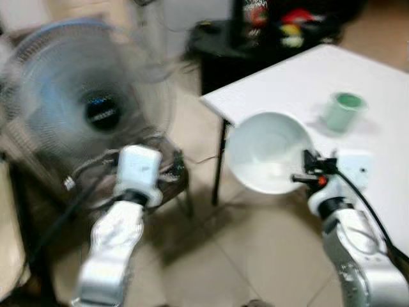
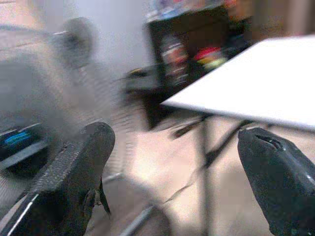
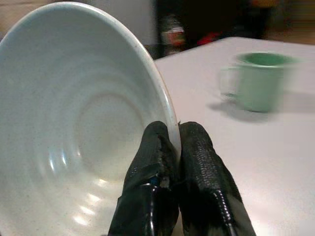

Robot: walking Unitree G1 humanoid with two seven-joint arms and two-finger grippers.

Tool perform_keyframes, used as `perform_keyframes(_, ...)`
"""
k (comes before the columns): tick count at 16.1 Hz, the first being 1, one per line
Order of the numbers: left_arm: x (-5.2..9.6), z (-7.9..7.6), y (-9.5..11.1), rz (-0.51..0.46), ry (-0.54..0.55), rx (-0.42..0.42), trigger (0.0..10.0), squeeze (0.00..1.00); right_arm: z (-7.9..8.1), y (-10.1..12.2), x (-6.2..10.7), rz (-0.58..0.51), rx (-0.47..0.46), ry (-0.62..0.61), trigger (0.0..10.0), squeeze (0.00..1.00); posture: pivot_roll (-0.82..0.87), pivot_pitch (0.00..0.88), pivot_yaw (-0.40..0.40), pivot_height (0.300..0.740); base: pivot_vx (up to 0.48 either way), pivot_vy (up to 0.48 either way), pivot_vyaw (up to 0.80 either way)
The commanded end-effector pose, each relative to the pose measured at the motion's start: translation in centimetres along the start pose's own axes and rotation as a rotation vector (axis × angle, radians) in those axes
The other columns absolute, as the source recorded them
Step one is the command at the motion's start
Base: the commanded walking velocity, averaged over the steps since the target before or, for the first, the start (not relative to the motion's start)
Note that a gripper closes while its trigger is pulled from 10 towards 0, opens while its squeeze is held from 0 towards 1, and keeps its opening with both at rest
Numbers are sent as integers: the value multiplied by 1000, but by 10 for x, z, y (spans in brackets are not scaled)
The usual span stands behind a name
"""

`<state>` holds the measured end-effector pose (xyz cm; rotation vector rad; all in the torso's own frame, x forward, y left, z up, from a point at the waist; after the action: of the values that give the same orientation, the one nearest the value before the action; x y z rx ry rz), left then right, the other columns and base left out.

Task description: Setting the table

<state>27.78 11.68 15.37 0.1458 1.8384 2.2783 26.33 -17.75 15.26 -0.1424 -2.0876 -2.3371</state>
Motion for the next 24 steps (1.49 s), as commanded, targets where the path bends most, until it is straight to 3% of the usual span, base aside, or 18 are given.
perform_keyframes(1, 1, 5, -2, 4, 17, -3, 10000, 0, 1, 9, 1, -37, -7, 1, 10000, 0, -61, 14, 58, 740, 0, 0, -800)
perform_keyframes(4, 2, 8, -1, -2, 42, 35, 10000, 0, 2, 11, -3, -40, -2, 1, 10000, 0, -53, 14, 56, 740, 0, 0, -800)
perform_keyframes(12, 17, 27, -9, 47, 110, 14, 10000, 0, 12, 1, -4, 16, -7, 64, 10000, 0, -23, 39, 29, 740, 0, 129, -800)
perform_keyframes(15, 9, 29, -8, 41, 93, 9, 10000, 0, 8, 1, -3, 17, -30, 51, 10000, 0, -33, 26, 58, 740, 0, 375, -629)
perform_keyframes(17, 2, 33, -5, 31, 77, -4, 10000, 0, 9, 0, -3, 25, -81, 11, 10000, 0, -42, 24, 72, 740, 0, 388, 0)
perform_keyframes(24, 1, 33, -9, 52, 74, 1, 10000, 0, 9, -4, 1, 40, -73, 3, 10000, 0, -43, 20, 86, 740, 0, 220, 0)
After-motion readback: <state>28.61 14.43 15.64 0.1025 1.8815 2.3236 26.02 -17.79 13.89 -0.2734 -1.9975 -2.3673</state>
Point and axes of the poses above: a point about 5 cm out from each wrist's last joint towards the gripper, its own x axis pointing back from the gripper into the wrist, its own y axis along the axis of the wrist's last joint, z = x × y, the point moved 3 cm from there along -x, pointing out of the wrist towards the gripper, and after that the axes turned 3 degrees about -x, right-handed, at the moved point
